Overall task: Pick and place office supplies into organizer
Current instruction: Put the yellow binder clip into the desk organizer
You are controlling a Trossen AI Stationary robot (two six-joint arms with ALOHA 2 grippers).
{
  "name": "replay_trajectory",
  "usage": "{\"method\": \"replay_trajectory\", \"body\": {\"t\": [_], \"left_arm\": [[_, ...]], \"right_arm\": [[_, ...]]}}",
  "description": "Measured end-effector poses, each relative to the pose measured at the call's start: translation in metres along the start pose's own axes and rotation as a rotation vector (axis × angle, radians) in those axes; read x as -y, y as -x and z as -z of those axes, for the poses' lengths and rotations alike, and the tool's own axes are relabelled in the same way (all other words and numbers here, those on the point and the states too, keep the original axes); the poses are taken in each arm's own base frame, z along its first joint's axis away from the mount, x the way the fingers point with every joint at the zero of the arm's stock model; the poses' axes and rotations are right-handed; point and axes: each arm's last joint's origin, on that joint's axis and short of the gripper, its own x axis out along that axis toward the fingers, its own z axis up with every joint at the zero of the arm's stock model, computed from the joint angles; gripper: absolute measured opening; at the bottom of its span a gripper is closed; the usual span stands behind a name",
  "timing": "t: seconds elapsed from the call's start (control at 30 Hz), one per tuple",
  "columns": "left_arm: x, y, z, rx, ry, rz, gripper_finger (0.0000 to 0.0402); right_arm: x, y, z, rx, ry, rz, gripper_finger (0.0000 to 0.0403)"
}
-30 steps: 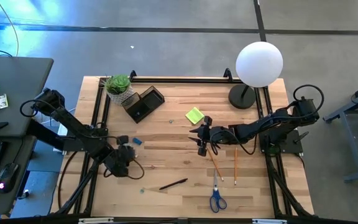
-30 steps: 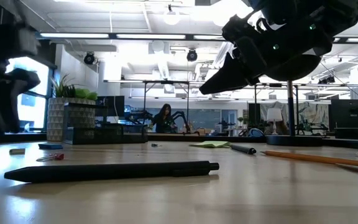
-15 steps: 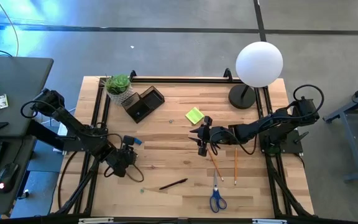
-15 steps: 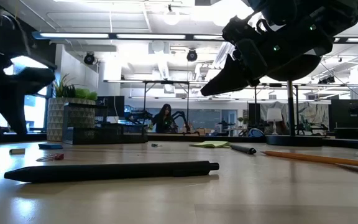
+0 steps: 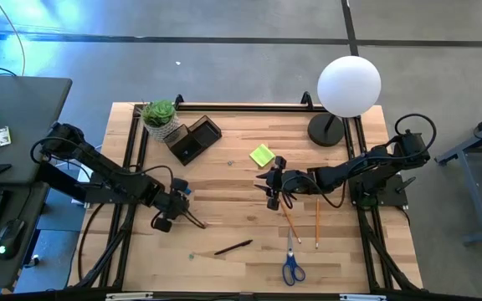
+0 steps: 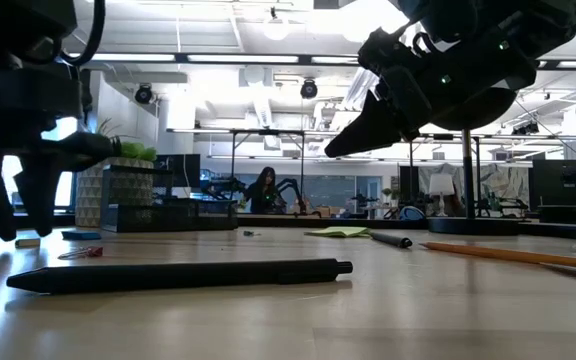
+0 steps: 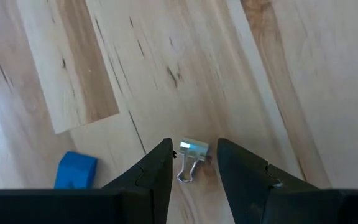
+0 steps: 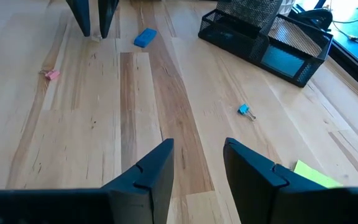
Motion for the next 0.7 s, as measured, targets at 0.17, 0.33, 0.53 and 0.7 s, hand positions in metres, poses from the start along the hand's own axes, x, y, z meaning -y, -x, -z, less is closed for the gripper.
{"method": "replay_trajectory", "body": {"t": [0.17, 0.33, 0.53, 0.7], "left_arm": [[0.000, 0.000, 0.000, 0.002, -0.012, -0.013, 0.0115], [0.000, -0.005, 0.000, -0.026, -0.013, -0.024, 0.0115], [0.001, -0.011, 0.000, -0.043, -0.002, -0.024, 0.0115], [0.001, -0.010, 0.001, -0.051, 0.003, -0.015, 0.0115]], "right_arm": [[0.000, 0.000, 0.001, -0.007, 0.003, 0.000, 0.0134], [0.000, 0.000, 0.001, -0.007, 0.003, 0.000, 0.0134], [0.000, 0.000, 0.001, -0.007, 0.000, 0.000, 0.0134], [0.000, 0.000, 0.001, -0.007, 0.001, 0.000, 0.0134]]}}
